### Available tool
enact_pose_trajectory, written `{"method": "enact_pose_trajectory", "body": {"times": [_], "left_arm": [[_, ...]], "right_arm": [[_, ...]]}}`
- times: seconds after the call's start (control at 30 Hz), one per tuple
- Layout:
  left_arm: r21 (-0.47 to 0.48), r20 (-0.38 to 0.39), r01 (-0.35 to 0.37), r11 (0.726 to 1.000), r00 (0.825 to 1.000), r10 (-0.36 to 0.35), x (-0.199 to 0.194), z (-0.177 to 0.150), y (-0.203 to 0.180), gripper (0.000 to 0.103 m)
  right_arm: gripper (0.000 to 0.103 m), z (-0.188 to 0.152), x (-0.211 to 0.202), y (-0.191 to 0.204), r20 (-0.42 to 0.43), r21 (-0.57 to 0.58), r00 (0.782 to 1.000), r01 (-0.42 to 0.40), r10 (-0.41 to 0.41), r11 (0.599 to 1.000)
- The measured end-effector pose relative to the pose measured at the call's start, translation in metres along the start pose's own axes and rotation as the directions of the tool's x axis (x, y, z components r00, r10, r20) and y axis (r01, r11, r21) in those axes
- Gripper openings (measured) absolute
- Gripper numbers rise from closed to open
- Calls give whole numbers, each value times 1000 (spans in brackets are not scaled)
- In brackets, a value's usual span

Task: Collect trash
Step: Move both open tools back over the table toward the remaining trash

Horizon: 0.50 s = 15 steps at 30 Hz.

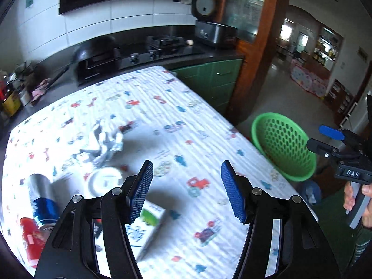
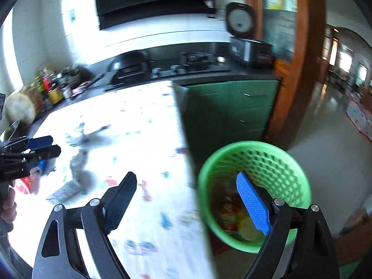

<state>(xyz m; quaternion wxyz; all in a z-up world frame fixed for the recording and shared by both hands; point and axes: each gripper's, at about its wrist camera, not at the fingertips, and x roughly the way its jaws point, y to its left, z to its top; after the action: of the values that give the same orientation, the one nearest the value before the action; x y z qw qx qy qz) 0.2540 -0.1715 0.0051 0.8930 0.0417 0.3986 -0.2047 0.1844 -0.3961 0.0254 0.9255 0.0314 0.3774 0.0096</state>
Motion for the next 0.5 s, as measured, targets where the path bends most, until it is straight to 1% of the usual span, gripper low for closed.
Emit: {"method": "enact_pose_trajectory", "body": {"times": [0.07,0.1,0.23,0.3,0.33,0.5], "left_arm": [[-42,8,-38,998,999,38,-13,-4,29,62],[-65,12,-56,996,998,57,-18,-5,44,65],[-143,24,-140,980,989,145,-42,-17,103,67],[-179,17,-193,965,980,200,-52,-25,133,71],[-198,11,-209,957,976,216,-55,-26,144,71],[-291,-30,-269,918,962,273,-69,-46,204,71]], "right_arm": [[86,7,7,22,-3,-24,1000,-25,25,999],[86,10,10,34,-5,-36,999,-40,40,999],[86,21,24,74,-21,-74,995,-97,96,993],[86,26,31,95,-32,-92,992,-127,124,988],[86,28,34,104,-39,-99,990,-141,138,985],[86,40,55,152,-72,-135,977,-209,201,968]]}}
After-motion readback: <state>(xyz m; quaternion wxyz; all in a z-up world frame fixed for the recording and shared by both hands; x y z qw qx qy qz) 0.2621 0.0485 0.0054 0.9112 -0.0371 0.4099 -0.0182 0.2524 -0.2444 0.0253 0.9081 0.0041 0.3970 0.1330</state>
